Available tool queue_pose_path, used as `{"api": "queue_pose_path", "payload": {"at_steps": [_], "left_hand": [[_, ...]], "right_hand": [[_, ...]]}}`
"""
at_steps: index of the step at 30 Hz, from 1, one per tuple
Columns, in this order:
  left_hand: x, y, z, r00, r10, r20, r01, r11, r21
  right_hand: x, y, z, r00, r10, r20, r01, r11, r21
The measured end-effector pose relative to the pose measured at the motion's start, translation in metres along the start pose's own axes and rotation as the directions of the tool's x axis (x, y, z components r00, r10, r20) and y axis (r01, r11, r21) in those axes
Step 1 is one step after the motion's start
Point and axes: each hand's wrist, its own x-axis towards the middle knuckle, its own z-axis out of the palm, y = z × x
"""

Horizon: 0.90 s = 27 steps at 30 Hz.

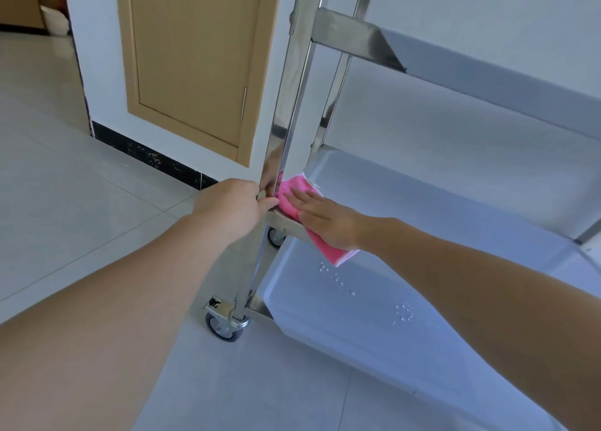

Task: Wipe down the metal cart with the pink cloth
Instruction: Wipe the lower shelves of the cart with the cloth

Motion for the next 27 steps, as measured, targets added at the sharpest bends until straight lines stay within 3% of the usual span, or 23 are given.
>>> {"api": "queue_pose_path", "payload": {"at_steps": [3, 7, 14, 17, 22, 27], "left_hand": [[-0.001, 0.002, 0.002, 0.999, -0.029, -0.015, 0.029, 0.999, -0.017], [-0.006, 0.005, 0.002, 0.997, -0.074, -0.002, 0.073, 0.997, -0.035], [-0.005, 0.037, -0.007, 0.990, -0.137, -0.044, 0.144, 0.938, 0.315], [-0.010, 0.062, -0.002, 0.995, -0.087, -0.042, 0.096, 0.932, 0.350], [-0.013, 0.108, 0.008, 0.994, 0.106, -0.024, -0.098, 0.969, 0.227], [-0.013, 0.143, 0.018, 0.978, 0.210, -0.012, -0.205, 0.963, 0.174]], "right_hand": [[-0.011, 0.001, 0.002, 0.997, 0.058, -0.046, -0.048, 0.981, 0.189], [-0.040, 0.009, 0.006, 0.999, -0.017, -0.044, 0.024, 0.985, 0.171], [-0.074, 0.026, 0.011, 0.999, -0.014, -0.042, 0.022, 0.979, 0.205], [-0.090, 0.036, 0.016, 0.998, 0.010, -0.055, 0.003, 0.973, 0.231], [-0.121, 0.064, 0.028, 0.997, 0.033, -0.071, -0.016, 0.972, 0.236], [-0.165, 0.094, 0.044, 0.990, 0.115, -0.084, -0.088, 0.956, 0.281]]}}
